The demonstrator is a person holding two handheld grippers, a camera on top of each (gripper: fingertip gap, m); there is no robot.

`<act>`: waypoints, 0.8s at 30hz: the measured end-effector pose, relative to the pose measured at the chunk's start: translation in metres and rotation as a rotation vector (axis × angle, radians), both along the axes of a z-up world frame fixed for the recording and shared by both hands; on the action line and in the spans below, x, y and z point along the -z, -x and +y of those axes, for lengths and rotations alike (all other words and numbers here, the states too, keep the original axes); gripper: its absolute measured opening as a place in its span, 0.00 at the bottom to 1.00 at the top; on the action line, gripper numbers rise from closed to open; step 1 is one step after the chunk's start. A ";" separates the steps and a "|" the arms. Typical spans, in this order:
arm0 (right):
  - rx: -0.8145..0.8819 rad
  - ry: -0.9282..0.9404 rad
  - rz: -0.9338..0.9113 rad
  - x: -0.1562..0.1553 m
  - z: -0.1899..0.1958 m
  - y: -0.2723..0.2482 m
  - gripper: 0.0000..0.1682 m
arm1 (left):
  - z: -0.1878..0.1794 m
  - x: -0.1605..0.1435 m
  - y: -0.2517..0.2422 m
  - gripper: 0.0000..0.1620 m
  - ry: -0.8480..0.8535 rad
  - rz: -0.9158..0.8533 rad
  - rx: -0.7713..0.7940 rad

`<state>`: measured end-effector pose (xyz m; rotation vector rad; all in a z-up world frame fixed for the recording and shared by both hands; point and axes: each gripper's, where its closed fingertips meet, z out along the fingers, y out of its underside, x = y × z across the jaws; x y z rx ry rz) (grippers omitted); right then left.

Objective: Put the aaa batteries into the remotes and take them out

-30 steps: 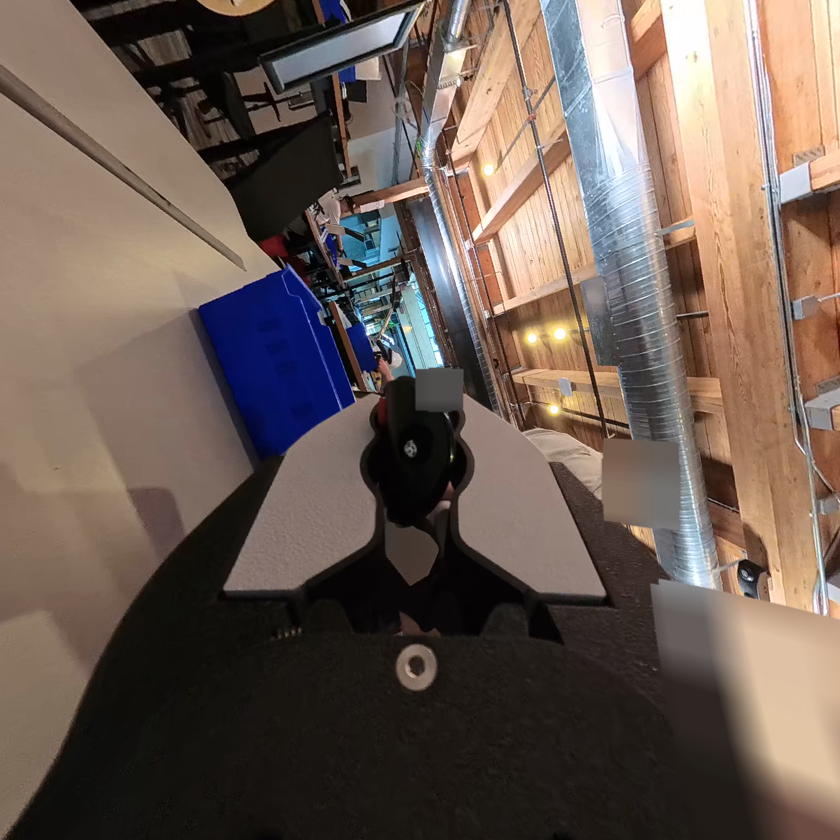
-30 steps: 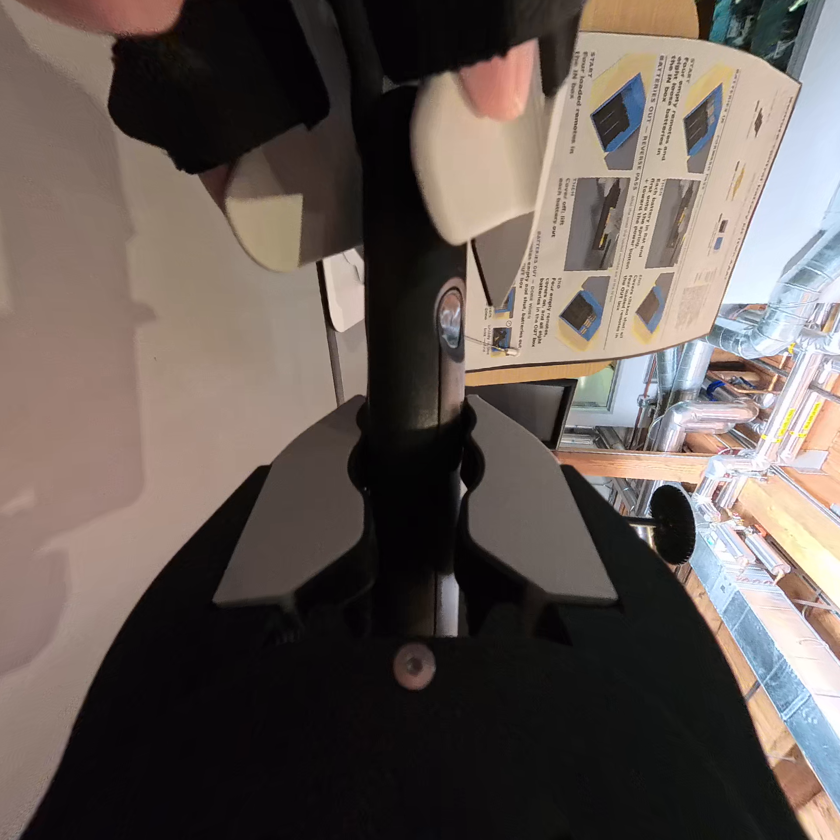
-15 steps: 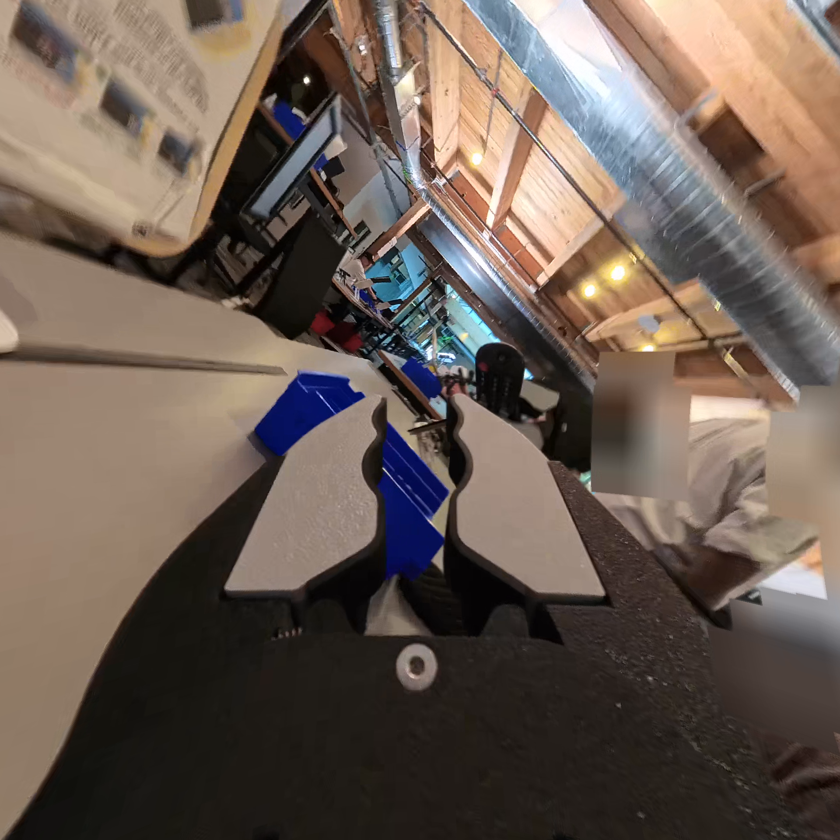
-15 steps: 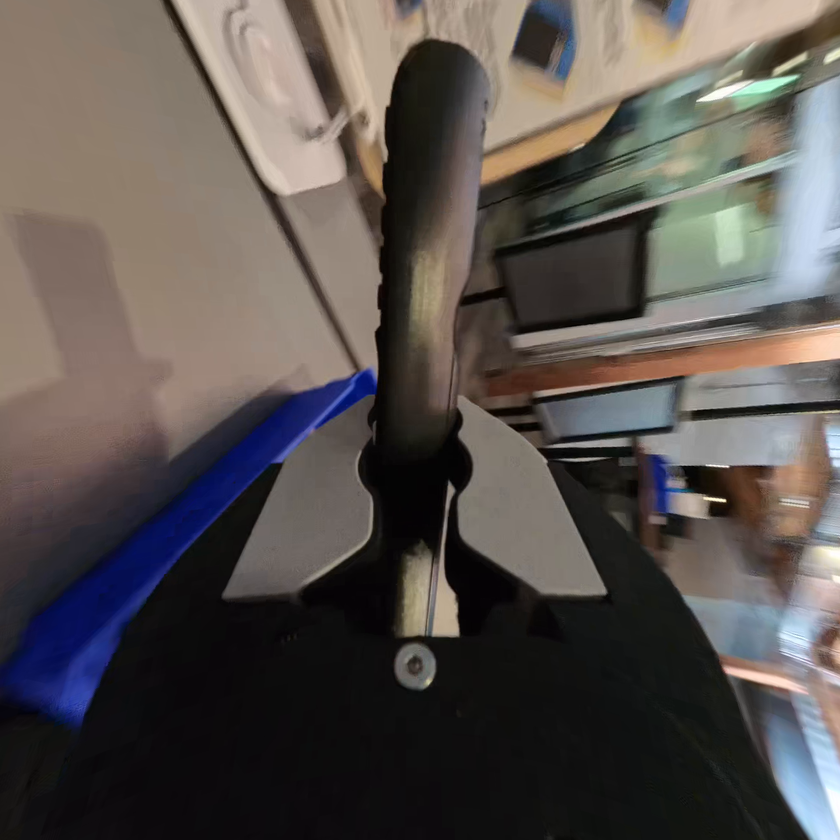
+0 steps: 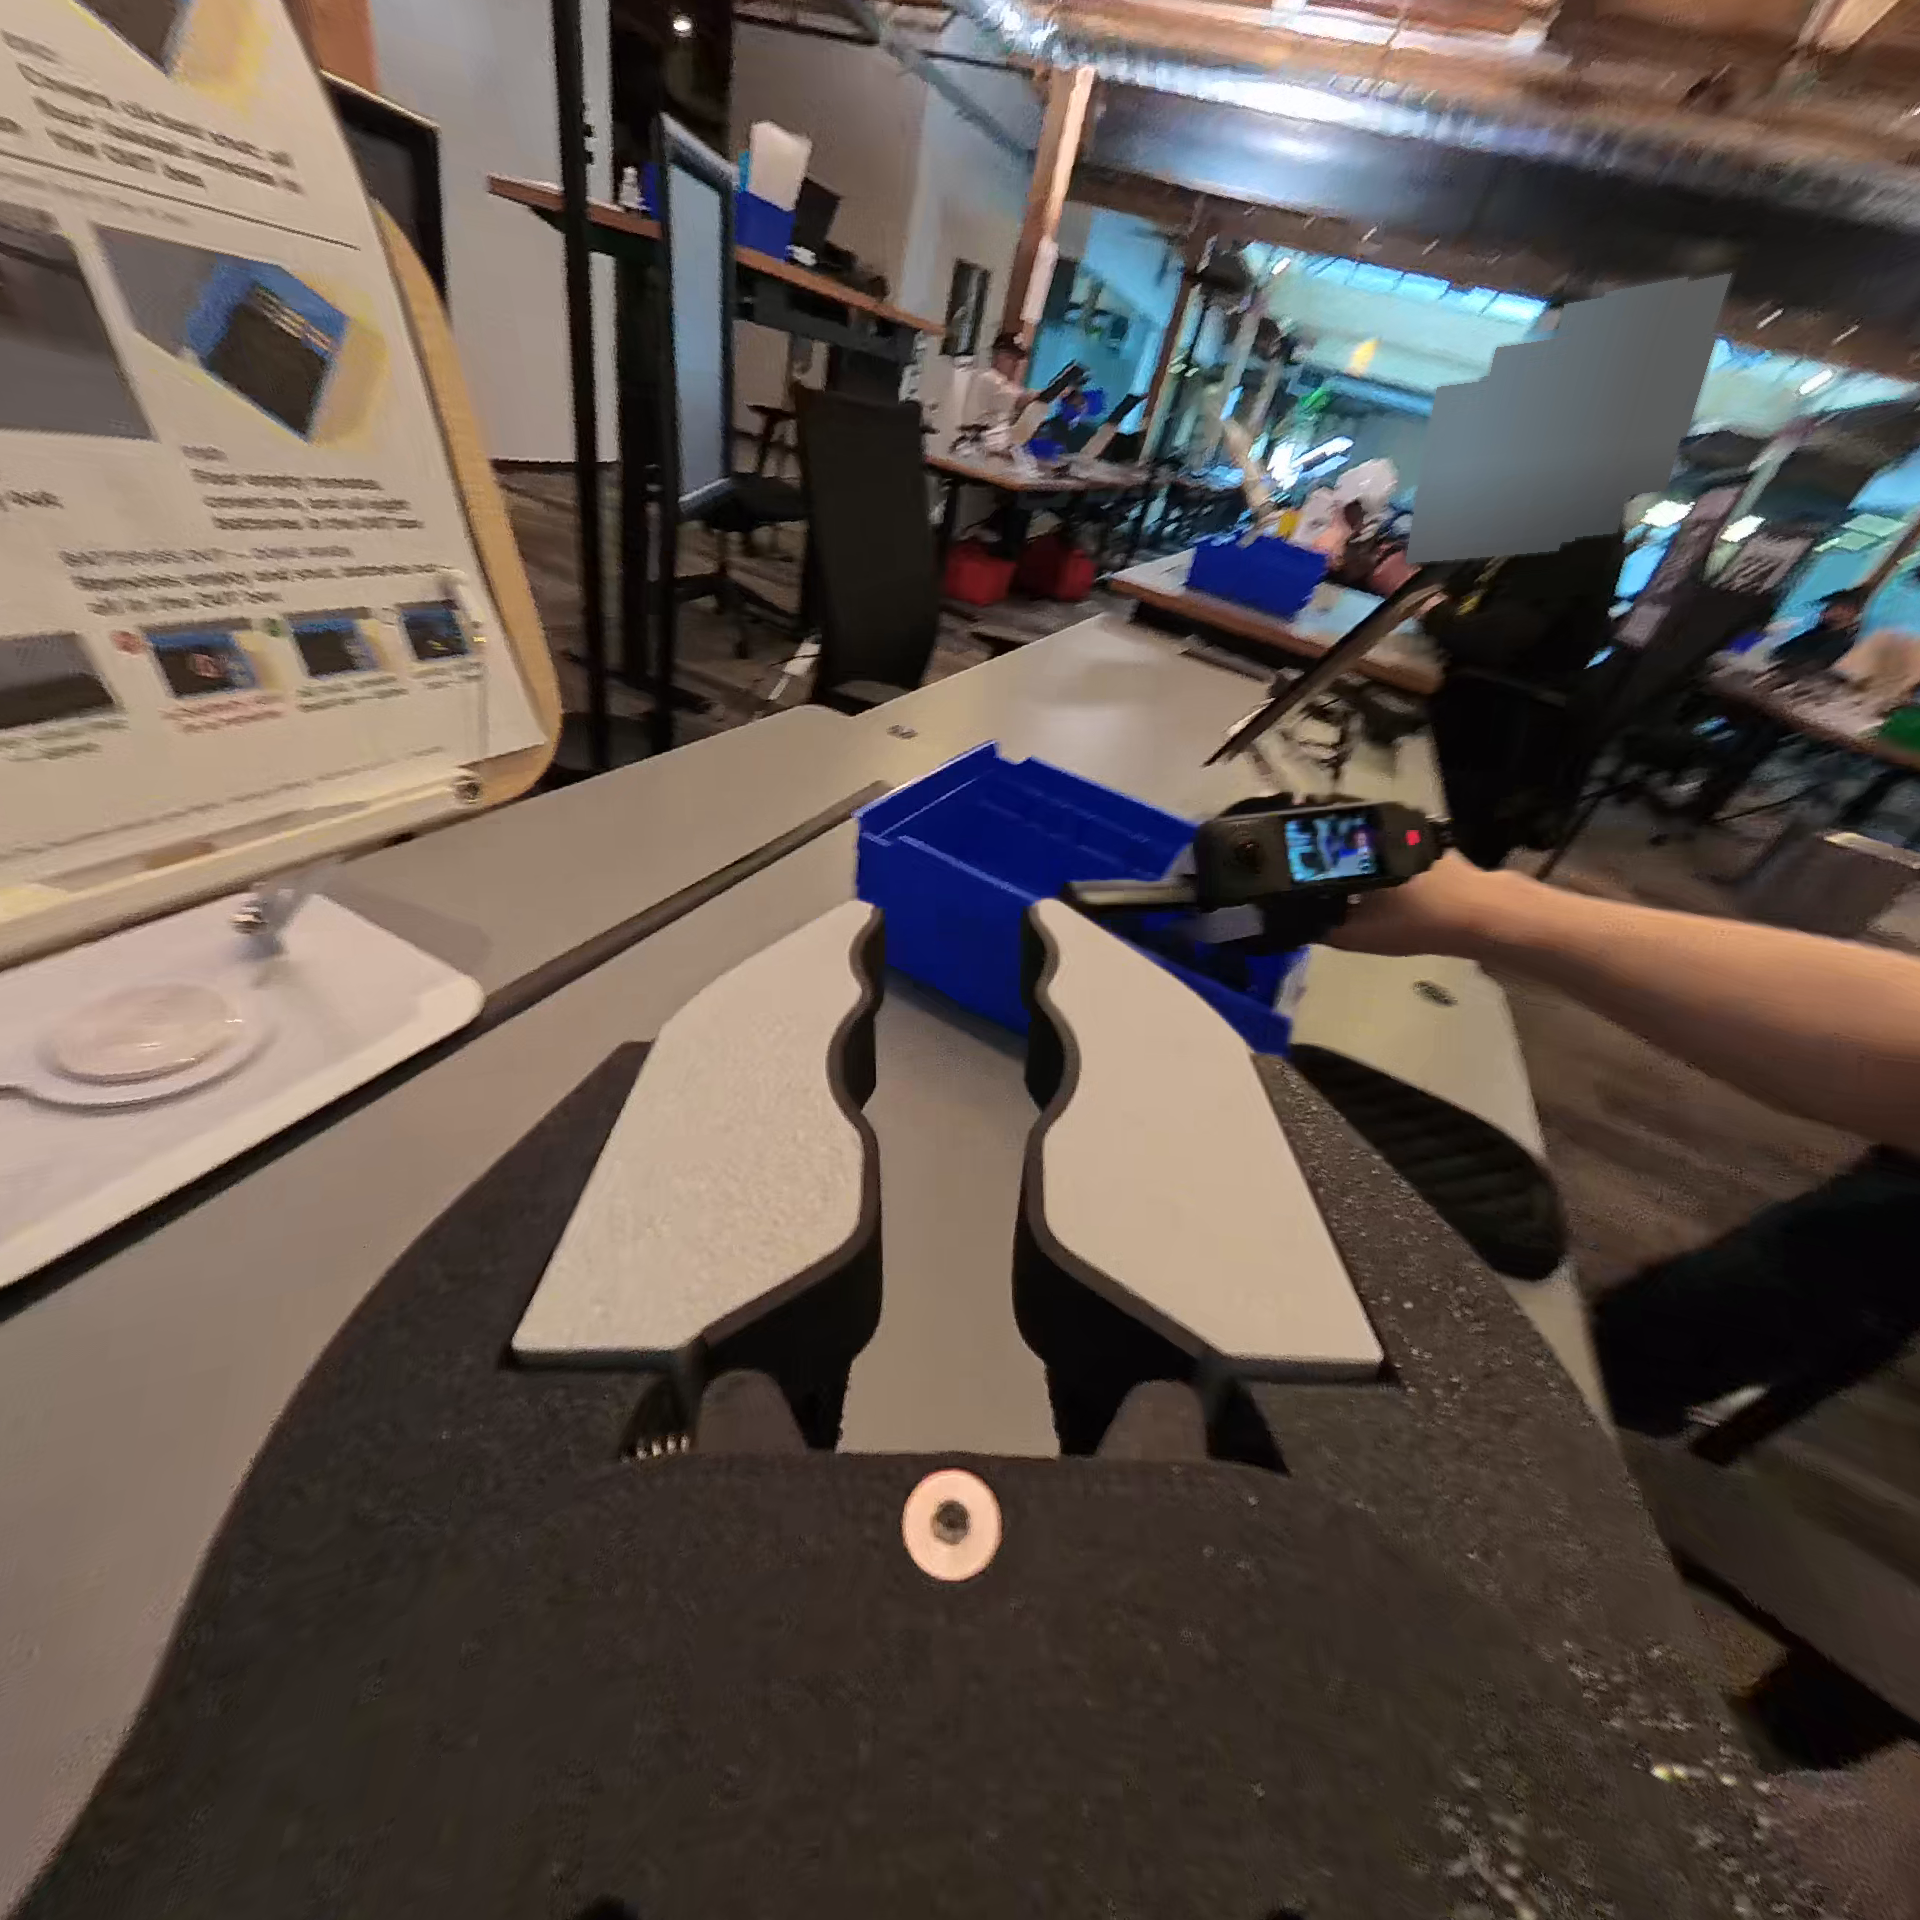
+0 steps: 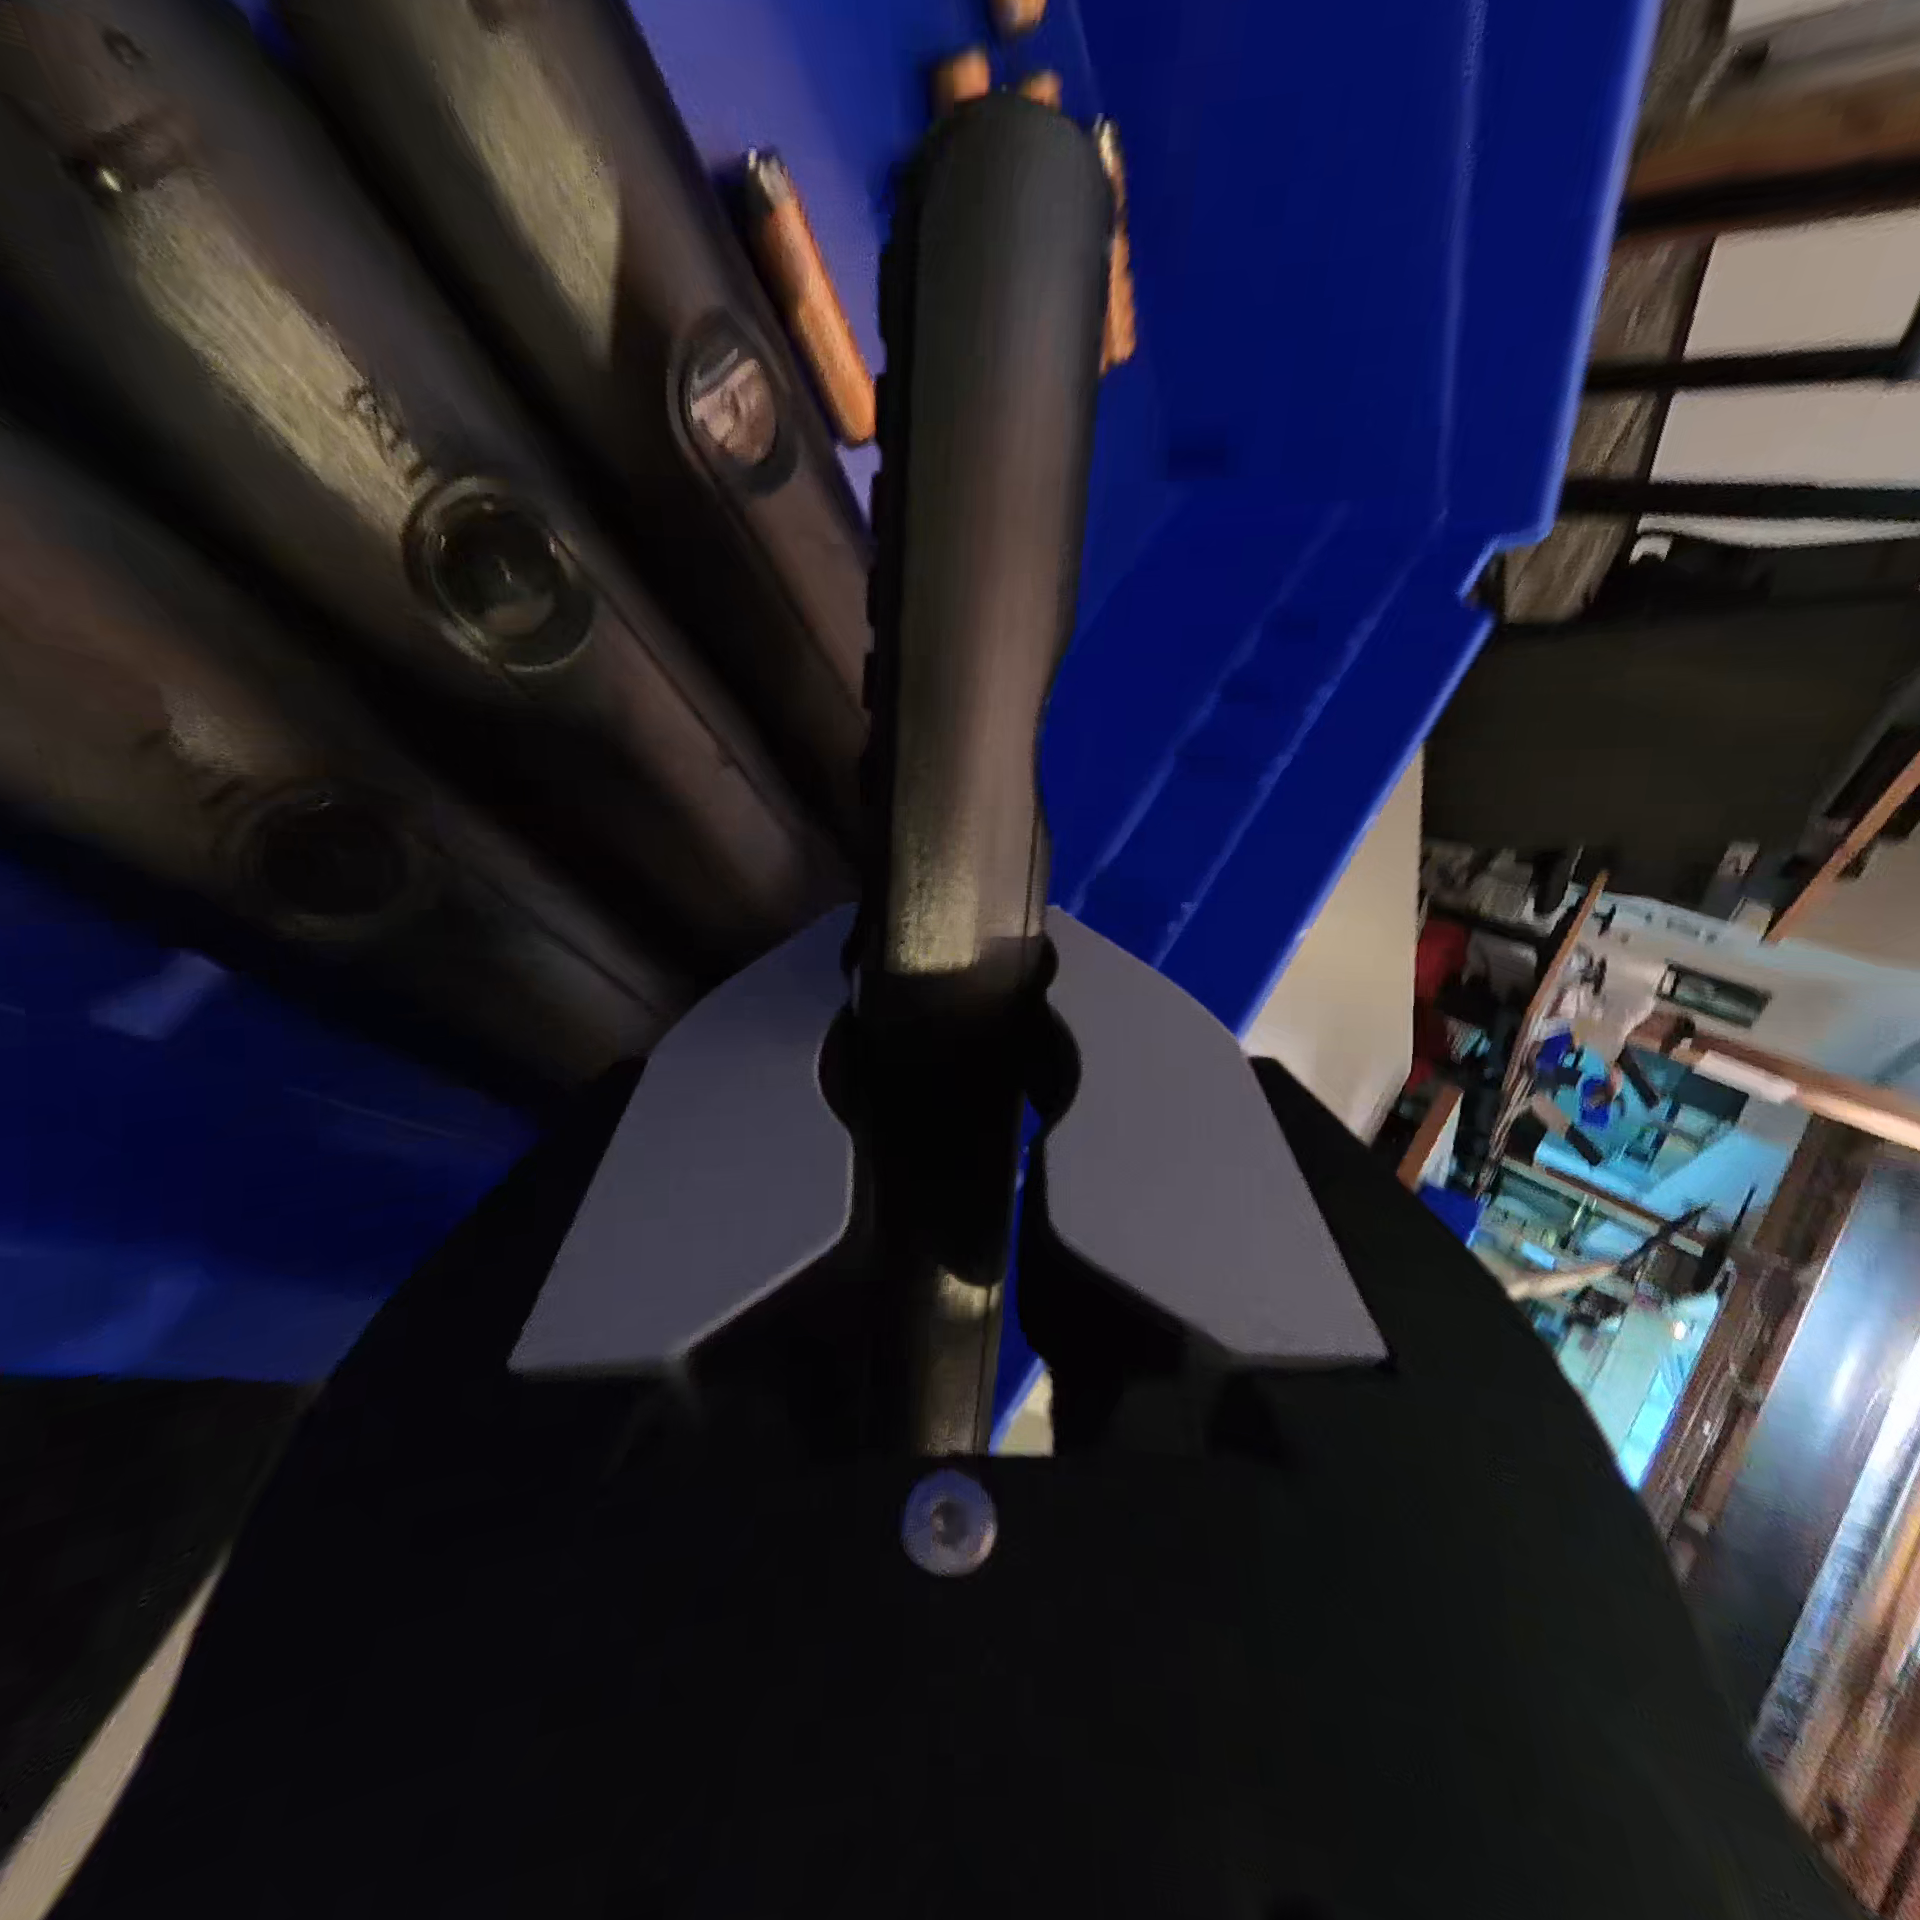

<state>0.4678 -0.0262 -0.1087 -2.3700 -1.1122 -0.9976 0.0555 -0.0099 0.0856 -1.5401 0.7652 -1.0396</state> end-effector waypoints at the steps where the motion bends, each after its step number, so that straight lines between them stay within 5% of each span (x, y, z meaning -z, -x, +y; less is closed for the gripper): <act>1: 0.034 0.012 -0.002 0.005 -0.003 -0.001 0.16 | 0.003 0.002 0.002 0.15 -0.021 0.035 -0.028; 14: 0.154 0.058 -0.001 0.032 -0.021 0.003 0.18 | 0.062 0.046 0.057 0.28 -0.112 0.469 -0.524; 24: 0.164 0.020 0.170 0.003 -0.042 0.023 0.24 | 0.073 0.049 0.074 0.31 -0.139 0.535 -0.620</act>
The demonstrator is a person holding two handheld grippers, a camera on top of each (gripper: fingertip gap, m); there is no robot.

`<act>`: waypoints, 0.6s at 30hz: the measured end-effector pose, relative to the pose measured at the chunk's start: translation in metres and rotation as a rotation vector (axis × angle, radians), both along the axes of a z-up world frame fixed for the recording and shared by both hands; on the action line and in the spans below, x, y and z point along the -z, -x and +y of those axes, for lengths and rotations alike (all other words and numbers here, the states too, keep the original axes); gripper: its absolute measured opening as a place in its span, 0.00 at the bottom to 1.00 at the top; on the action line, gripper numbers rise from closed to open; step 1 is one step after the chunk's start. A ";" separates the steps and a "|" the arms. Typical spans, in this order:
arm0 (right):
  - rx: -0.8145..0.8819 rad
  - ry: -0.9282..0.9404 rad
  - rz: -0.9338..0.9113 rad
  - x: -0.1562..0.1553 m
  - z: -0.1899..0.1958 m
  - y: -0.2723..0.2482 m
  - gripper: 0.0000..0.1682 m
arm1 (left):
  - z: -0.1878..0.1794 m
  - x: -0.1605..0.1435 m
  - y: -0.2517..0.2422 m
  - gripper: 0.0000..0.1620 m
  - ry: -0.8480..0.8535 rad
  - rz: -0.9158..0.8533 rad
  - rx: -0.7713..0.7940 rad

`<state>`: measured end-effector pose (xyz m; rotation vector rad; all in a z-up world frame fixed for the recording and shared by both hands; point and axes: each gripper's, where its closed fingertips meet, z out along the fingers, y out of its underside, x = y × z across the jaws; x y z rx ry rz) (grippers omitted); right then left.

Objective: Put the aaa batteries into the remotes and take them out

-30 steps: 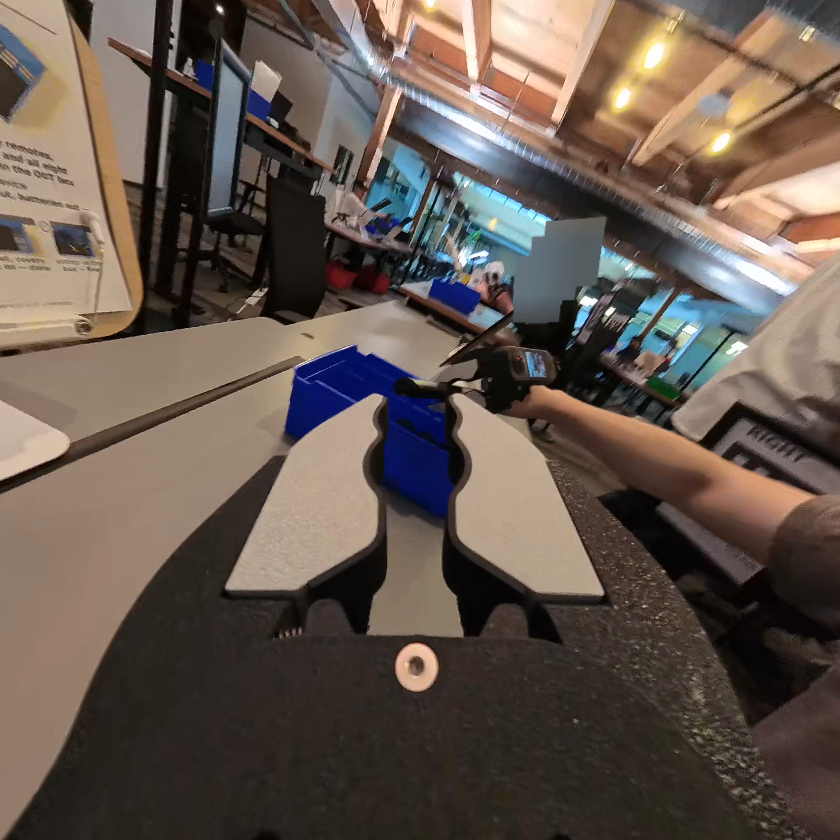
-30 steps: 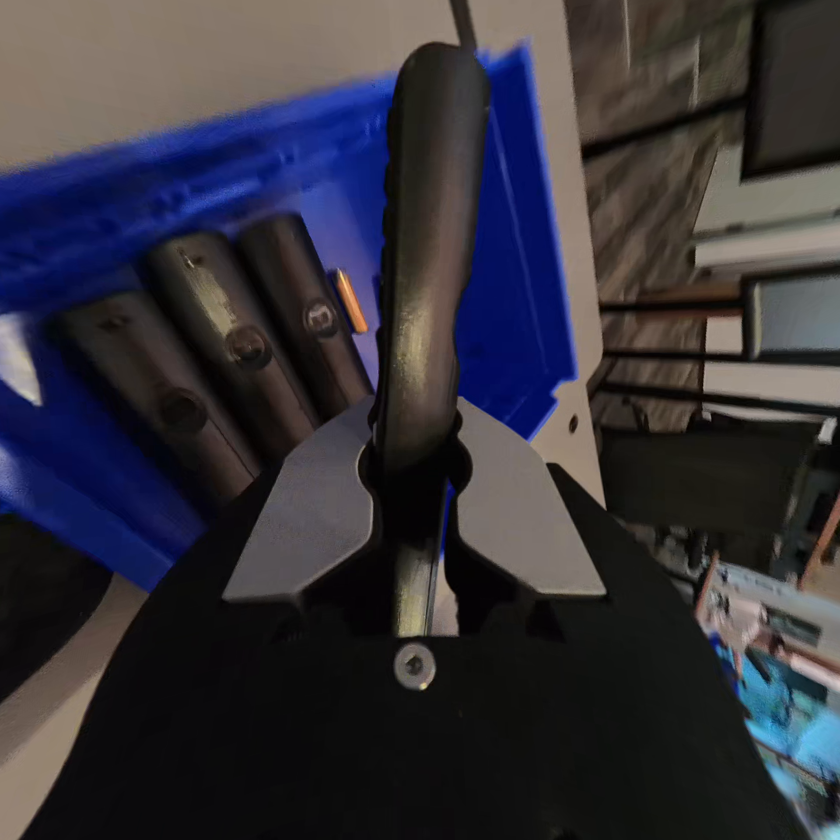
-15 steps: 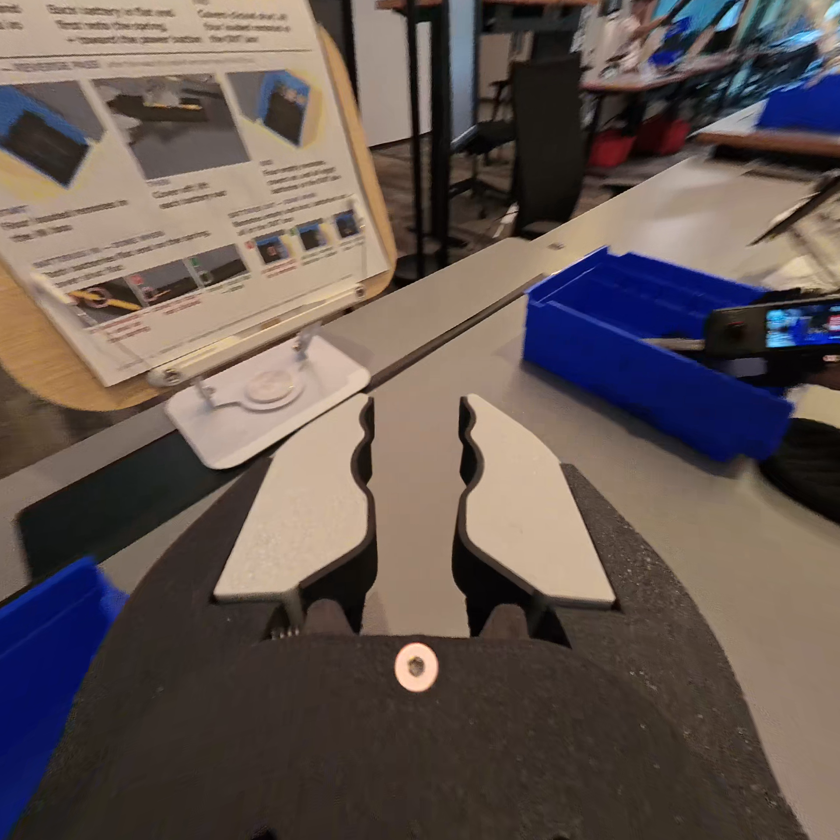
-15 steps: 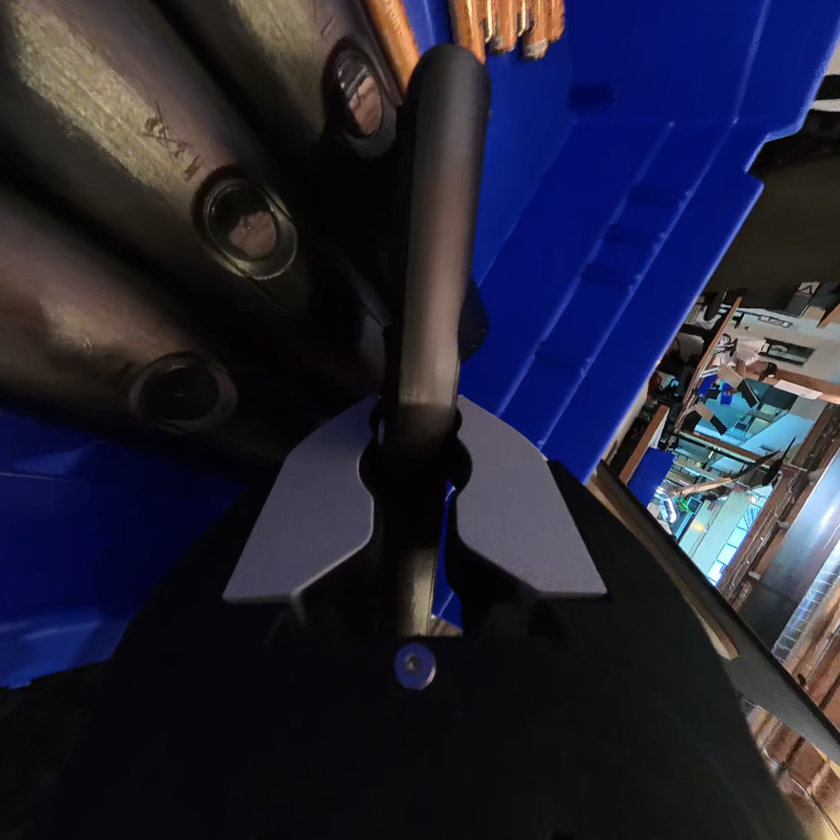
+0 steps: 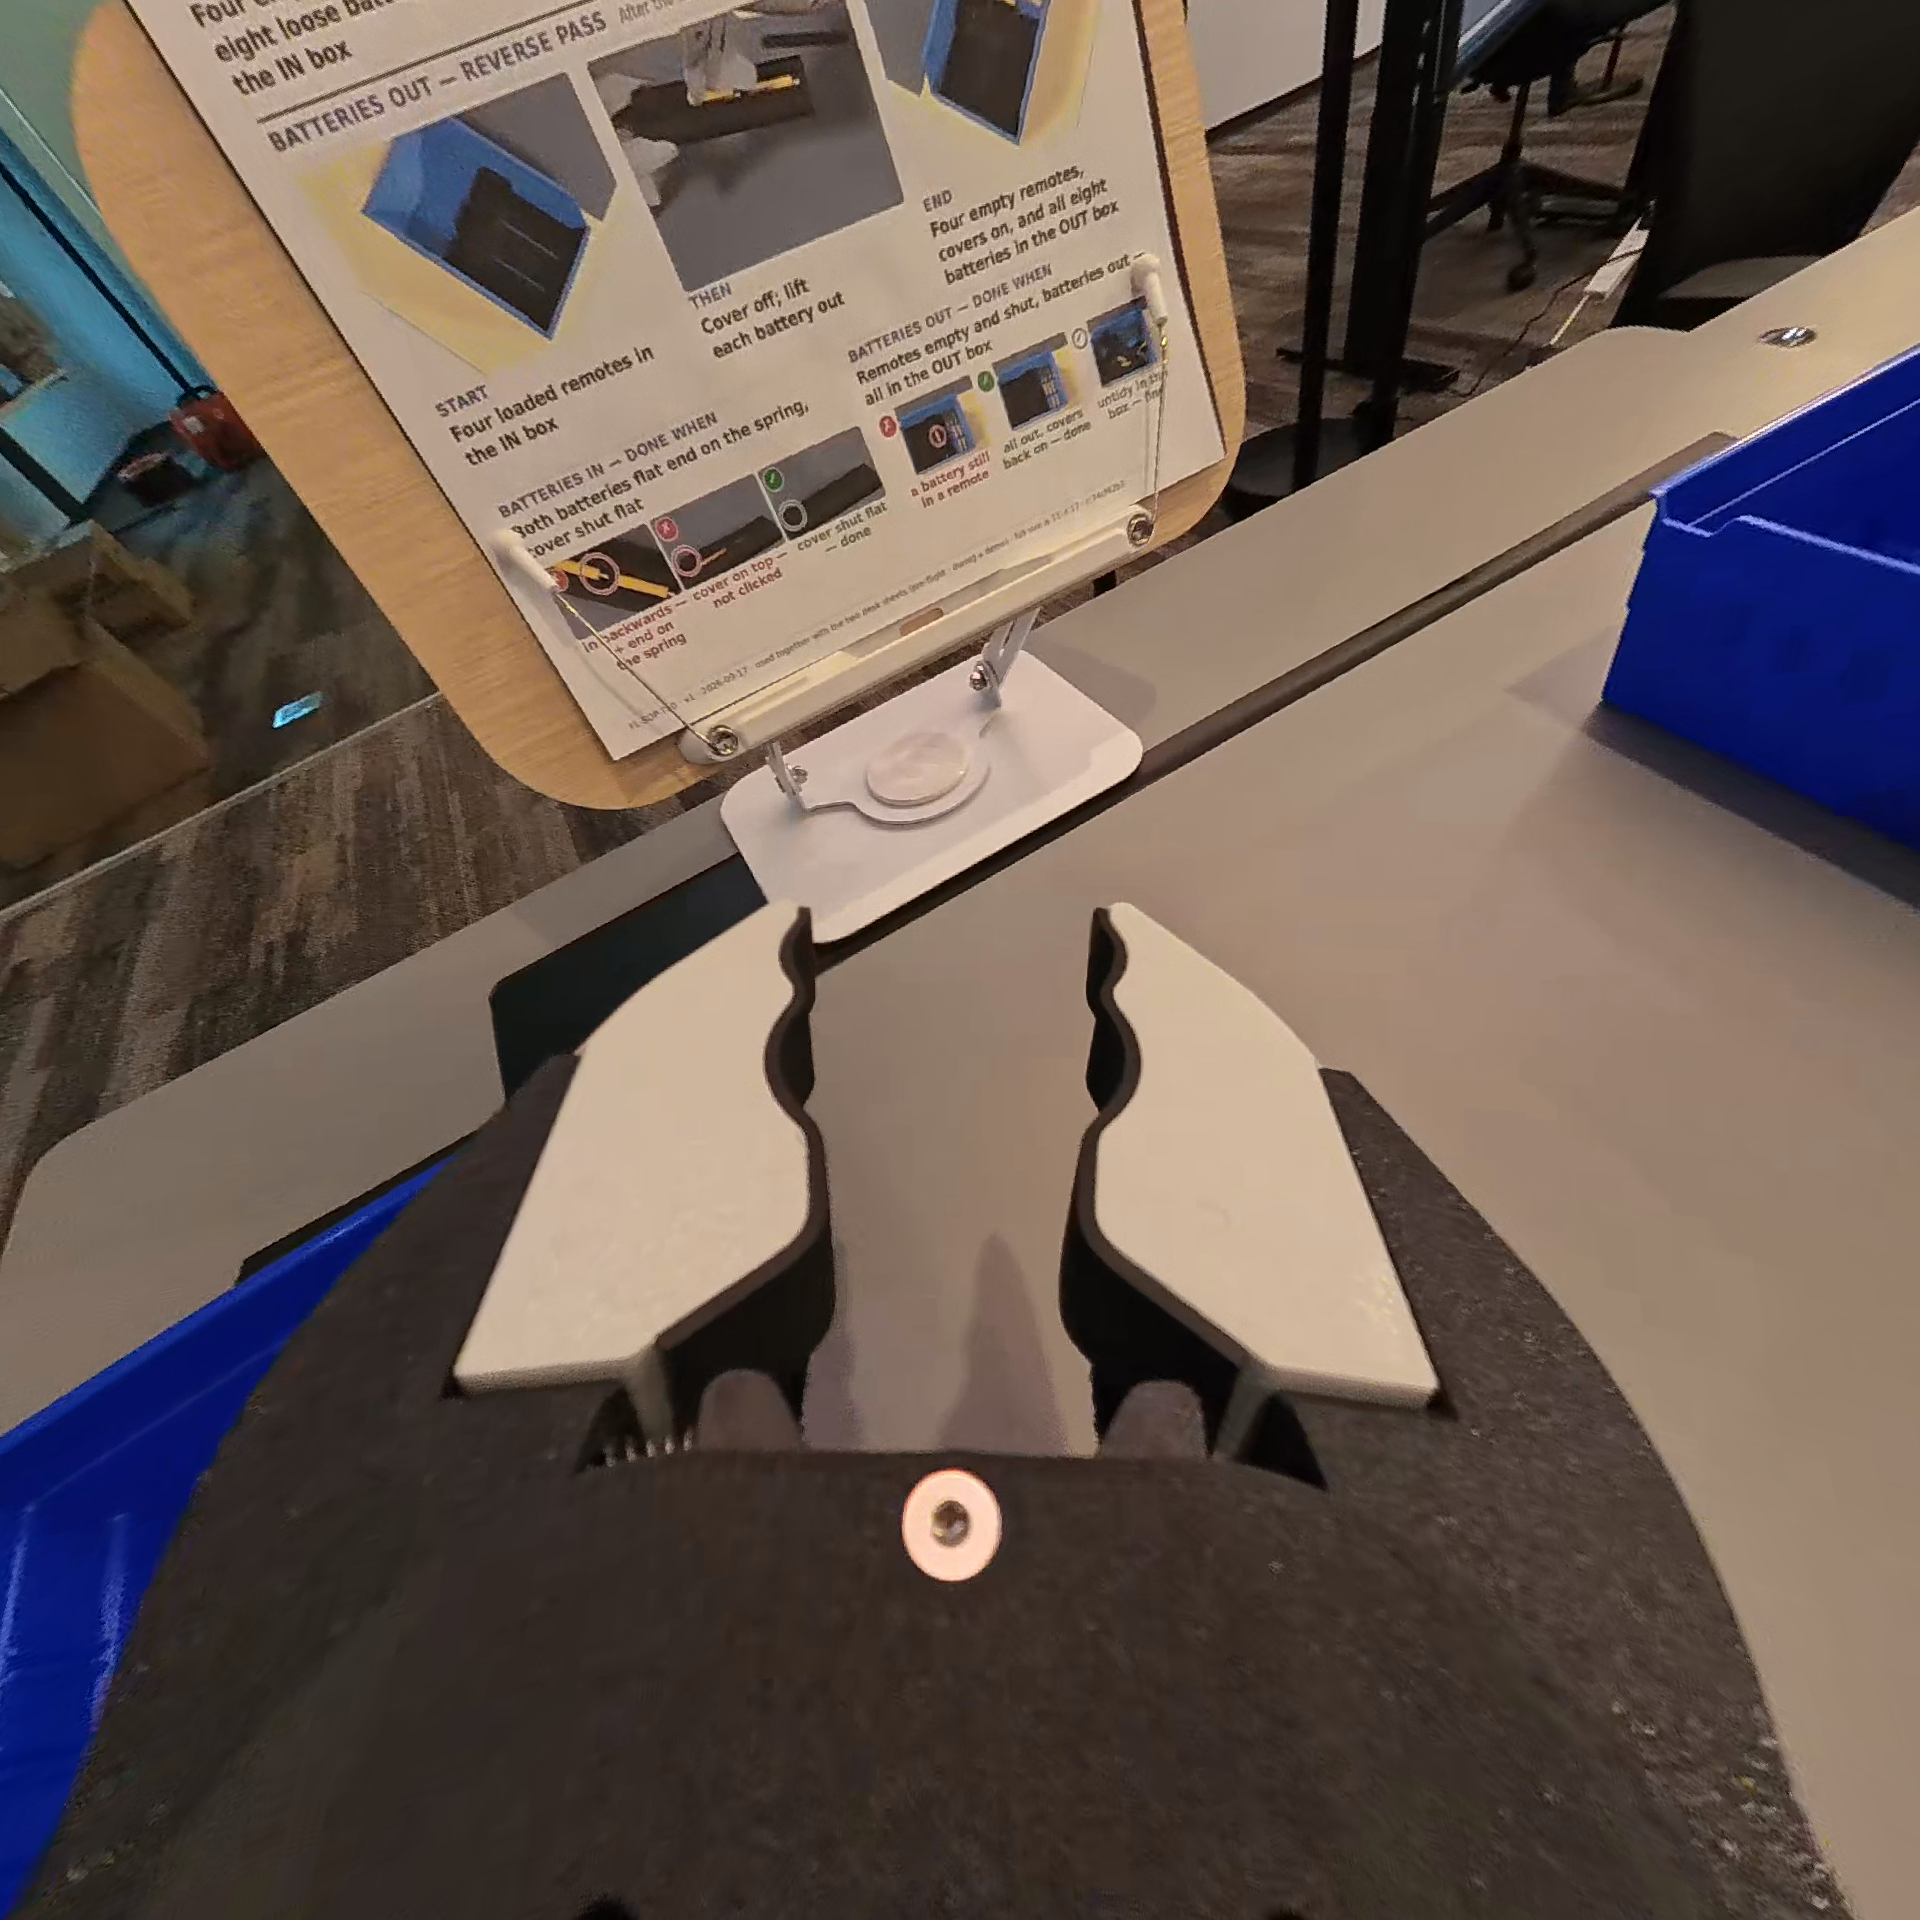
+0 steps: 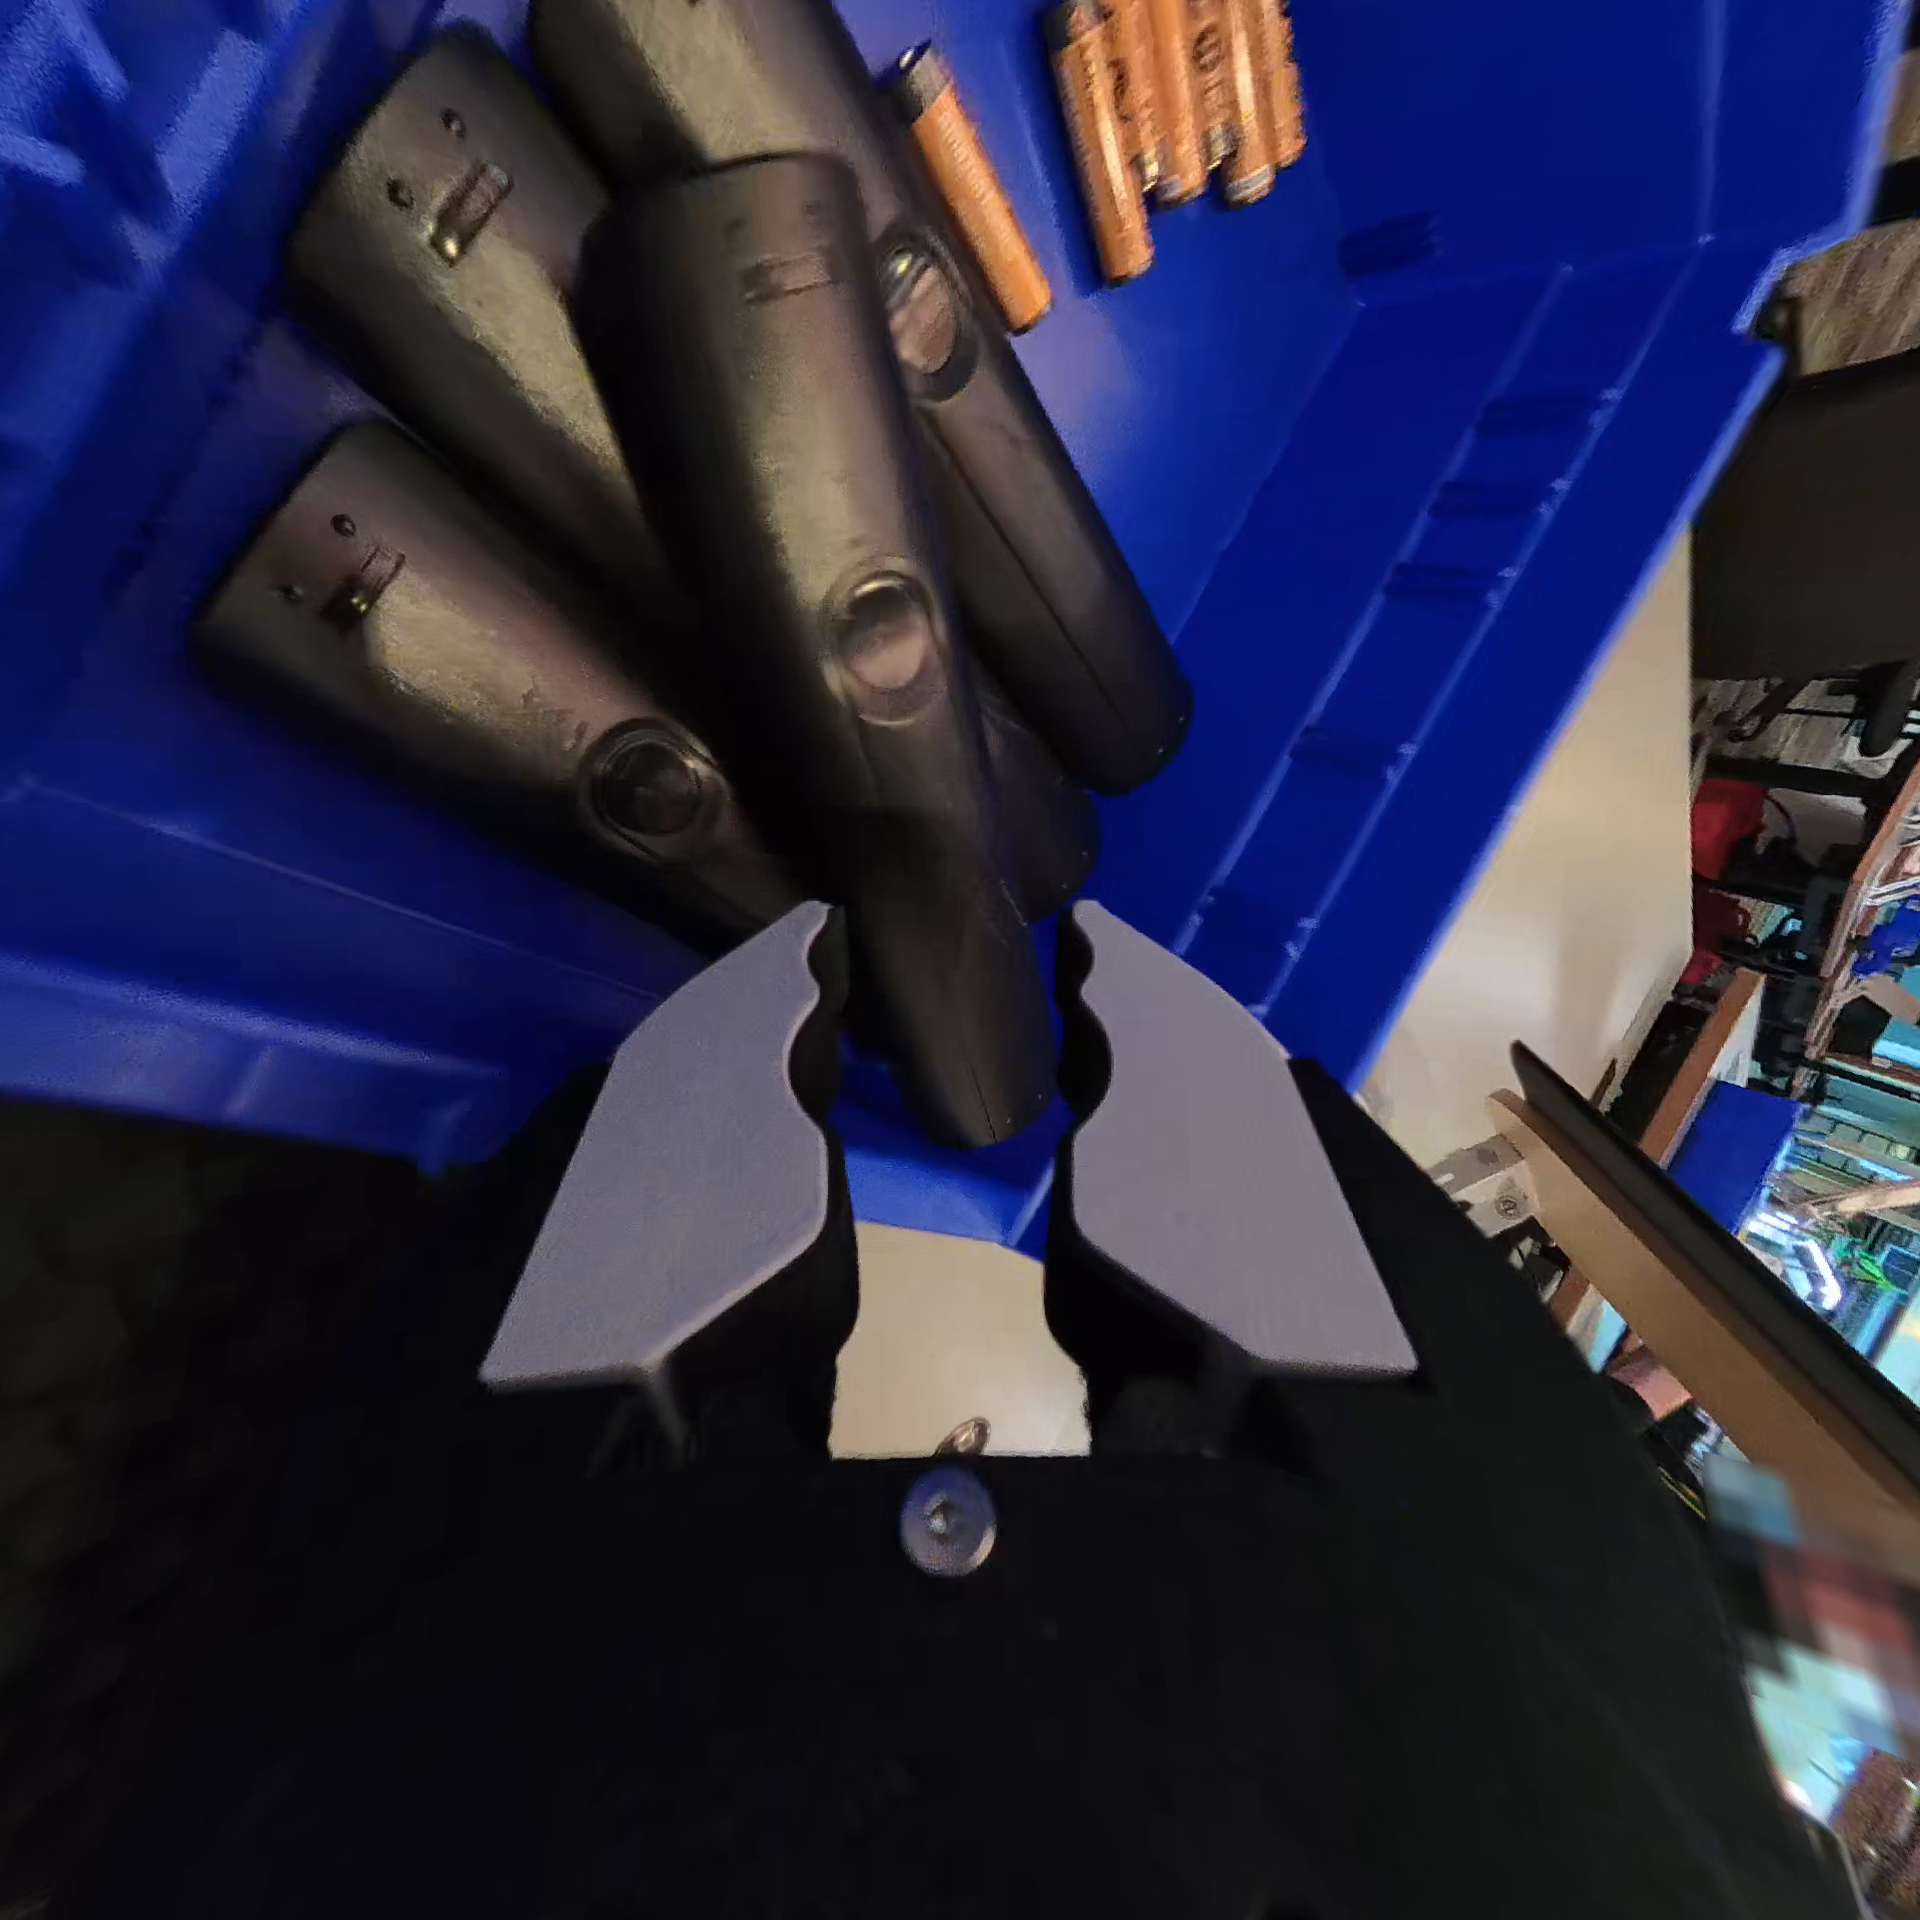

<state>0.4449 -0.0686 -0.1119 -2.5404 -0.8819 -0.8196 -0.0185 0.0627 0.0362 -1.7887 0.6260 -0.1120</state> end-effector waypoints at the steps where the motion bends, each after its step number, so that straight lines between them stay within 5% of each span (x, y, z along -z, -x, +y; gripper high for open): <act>1: -0.007 -0.026 0.008 -0.008 -0.001 0.001 0.24 | 0.000 0.000 0.001 0.31 -0.004 0.006 -0.003; 6: 0.004 -0.208 0.104 -0.054 -0.004 0.001 0.24 | -0.001 -0.006 0.005 0.35 -0.026 0.002 -0.016; 13: -0.015 -0.700 0.395 -0.134 0.003 -0.015 0.24 | -0.011 -0.037 0.026 0.39 -0.117 -0.059 -0.029; 18: 0.002 -0.890 0.533 -0.160 -0.001 -0.039 0.31 | -0.015 -0.059 0.068 0.39 -0.124 -0.069 -0.121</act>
